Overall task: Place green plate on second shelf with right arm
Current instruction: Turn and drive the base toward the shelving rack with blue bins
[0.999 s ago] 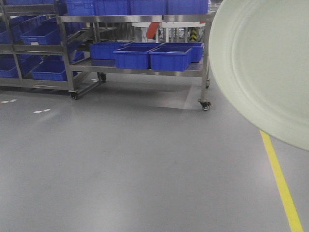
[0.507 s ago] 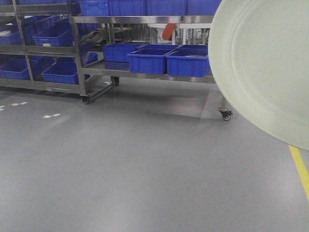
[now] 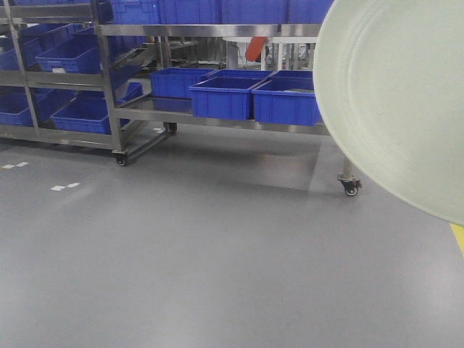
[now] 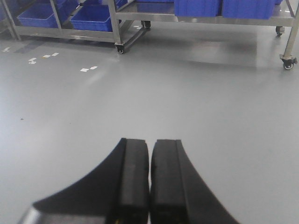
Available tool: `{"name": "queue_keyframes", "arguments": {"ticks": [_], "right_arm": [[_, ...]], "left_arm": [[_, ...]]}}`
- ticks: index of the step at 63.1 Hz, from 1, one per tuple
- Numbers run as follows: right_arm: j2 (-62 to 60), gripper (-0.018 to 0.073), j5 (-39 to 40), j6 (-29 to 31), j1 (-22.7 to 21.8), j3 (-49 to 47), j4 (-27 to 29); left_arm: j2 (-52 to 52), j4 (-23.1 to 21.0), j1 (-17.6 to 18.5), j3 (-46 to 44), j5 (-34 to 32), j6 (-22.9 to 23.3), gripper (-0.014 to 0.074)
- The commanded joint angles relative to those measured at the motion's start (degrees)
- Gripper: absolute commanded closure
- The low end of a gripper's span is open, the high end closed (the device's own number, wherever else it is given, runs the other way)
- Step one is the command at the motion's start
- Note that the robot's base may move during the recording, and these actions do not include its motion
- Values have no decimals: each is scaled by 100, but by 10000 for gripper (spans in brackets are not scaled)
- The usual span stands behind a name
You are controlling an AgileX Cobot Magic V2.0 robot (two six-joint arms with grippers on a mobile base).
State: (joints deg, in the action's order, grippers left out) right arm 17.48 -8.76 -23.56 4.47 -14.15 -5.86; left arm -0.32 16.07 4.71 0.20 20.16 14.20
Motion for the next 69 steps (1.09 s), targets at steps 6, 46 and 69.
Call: {"name": "queue_keyframes", "arguments": {"ticks": [6, 46, 69], "right_arm": [[11, 511, 627, 6, -44, -203, -27], [11, 511, 627, 6, -44, -203, -27], [11, 511, 627, 6, -44, -203, -27]], "left_arm": [[-130, 21, 47, 237, -331, 13, 472], [-130, 21, 47, 237, -331, 13, 472], [-130, 21, 47, 237, -331, 13, 472]]}}
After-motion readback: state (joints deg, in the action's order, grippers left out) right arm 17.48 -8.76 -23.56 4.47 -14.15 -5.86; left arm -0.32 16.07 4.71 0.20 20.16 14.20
